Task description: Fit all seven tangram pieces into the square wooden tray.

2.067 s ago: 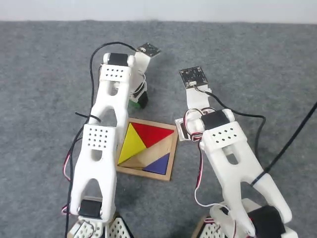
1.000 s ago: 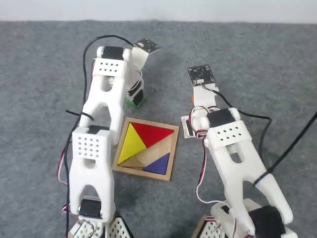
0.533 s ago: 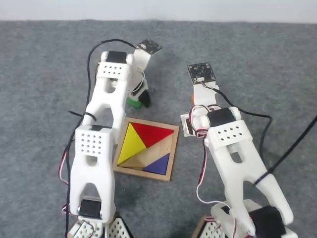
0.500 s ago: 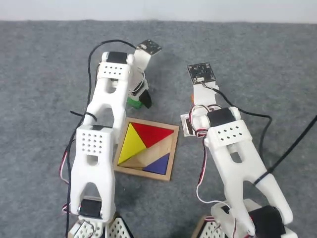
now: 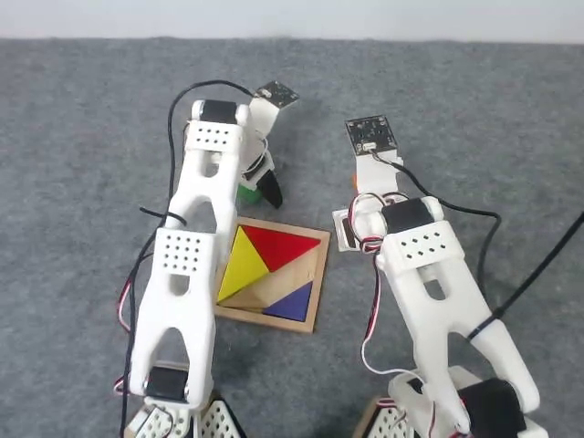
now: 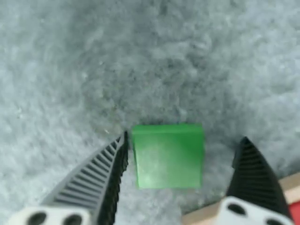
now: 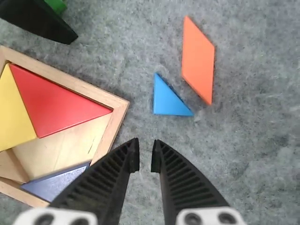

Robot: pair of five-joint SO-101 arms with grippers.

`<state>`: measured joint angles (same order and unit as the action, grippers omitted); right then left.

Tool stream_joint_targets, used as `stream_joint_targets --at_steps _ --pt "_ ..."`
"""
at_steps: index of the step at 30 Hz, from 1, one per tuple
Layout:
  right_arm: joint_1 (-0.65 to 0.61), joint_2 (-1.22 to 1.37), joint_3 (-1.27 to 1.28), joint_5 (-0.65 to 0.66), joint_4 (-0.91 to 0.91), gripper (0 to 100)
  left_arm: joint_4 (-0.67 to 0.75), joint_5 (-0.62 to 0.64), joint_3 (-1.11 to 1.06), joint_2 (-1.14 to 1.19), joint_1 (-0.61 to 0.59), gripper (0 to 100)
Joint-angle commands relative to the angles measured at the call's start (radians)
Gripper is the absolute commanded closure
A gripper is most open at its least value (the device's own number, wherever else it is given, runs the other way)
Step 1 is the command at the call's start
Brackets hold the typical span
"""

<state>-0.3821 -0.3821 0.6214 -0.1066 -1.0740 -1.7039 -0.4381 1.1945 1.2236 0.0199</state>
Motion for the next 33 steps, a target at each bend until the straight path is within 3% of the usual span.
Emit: stream_joint_targets --at_steps 1,12,19,33 --pt "0.012 -0.008 -0.058 0.006 -0.008 93.7 -0.052 0.006 0.039 -0.005 -0.012 67" --pt "0.012 -0.008 -0.058 0.008 -0.007 93.7 -0.054 -0.109 0.030 -0.009 -0.006 82" --pt "0.012 -0.008 -0.058 0.009 -0.007 93.7 -0.054 -0.114 -0.018 -0.040 -0.006 86" --pt "0.012 -0.008 -0.058 0.009 -0.007 93.7 -0.052 -0.157 -0.374 -0.348 0.003 87"
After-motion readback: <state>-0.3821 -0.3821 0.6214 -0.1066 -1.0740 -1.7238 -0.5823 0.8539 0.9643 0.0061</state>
